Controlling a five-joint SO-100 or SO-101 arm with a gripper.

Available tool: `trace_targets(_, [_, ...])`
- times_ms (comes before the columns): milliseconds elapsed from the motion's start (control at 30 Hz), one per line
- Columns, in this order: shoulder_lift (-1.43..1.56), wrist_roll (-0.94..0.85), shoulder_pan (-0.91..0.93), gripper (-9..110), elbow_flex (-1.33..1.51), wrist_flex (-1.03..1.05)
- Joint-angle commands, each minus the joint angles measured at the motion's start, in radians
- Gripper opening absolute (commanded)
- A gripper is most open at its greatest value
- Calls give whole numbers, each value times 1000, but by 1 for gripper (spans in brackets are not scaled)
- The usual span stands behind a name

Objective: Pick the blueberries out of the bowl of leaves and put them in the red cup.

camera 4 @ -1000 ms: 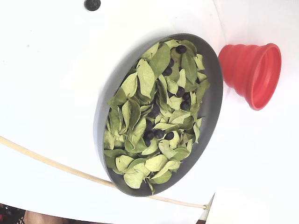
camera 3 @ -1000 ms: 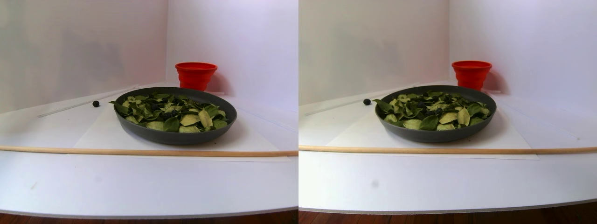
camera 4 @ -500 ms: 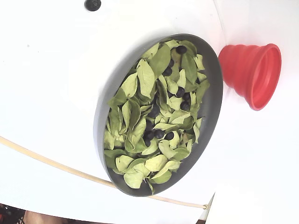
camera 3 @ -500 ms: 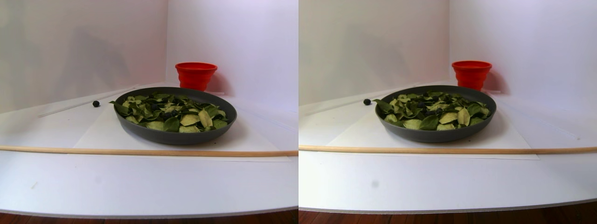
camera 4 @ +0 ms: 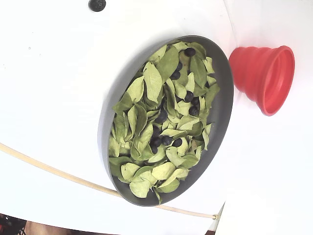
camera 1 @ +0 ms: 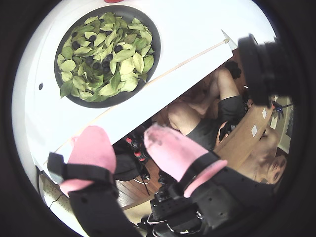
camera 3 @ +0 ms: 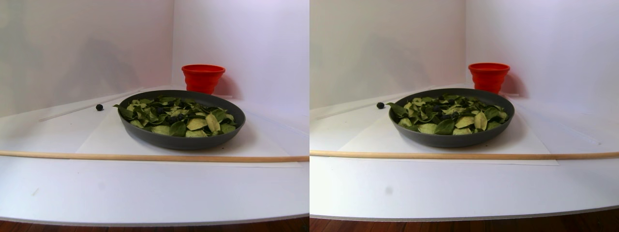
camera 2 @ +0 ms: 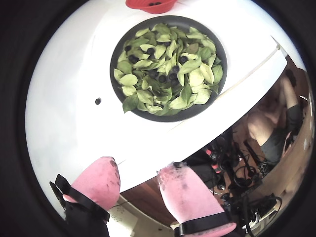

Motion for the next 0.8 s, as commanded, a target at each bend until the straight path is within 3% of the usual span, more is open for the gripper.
trace_targets(0, [-32,-48,25,15,-15,-57])
trace_targets(767, [-161,-268,23,15,186,-296])
